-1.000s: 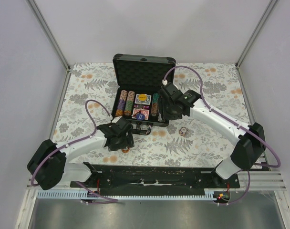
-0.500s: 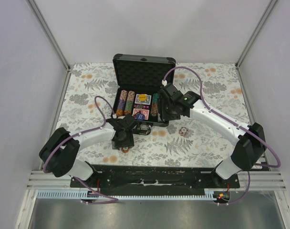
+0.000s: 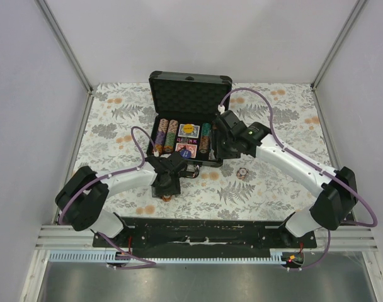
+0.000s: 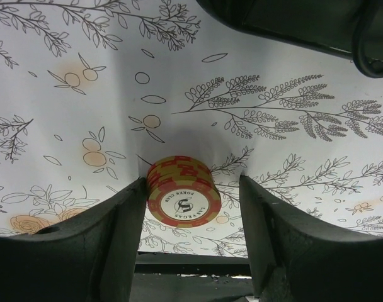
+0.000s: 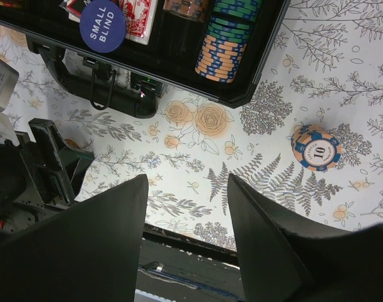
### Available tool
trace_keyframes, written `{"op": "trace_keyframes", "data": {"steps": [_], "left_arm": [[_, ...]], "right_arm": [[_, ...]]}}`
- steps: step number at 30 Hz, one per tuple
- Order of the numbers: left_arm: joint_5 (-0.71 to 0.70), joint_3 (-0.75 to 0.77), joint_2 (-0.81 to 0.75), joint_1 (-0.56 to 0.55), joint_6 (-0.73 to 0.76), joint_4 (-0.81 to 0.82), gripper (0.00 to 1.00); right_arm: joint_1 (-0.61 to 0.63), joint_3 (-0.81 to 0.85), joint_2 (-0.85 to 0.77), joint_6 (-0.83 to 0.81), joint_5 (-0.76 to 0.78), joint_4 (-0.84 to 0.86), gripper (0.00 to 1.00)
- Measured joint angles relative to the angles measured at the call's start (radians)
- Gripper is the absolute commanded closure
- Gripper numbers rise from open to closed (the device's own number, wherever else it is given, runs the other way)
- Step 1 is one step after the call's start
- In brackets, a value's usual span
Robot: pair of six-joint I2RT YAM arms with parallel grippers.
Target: Pack up texas hold em set
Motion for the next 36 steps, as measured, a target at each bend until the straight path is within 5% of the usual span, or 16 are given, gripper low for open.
{"op": "trace_keyframes", "data": {"steps": [12,26,36], "left_arm": [[0.000,-0.002,0.013,-0.015,-0.052,-0.005,0.49],[-0.013,0.000,-0.011,-0.022,-0.076,-0.004,0.83],[-0.048,0.017,-0.117,-0.024,-0.093,-0.088,0.89]], "right_arm": [[-0.001,-0.032,-0.034,0.000,-0.008,0.008,0.40],[-0.001,-0.058,-0.090,0.000,-0.034,0.018,0.40],[-0.001,-0.138,-0.166,0.008,-0.084,0.069,0.40]]}}
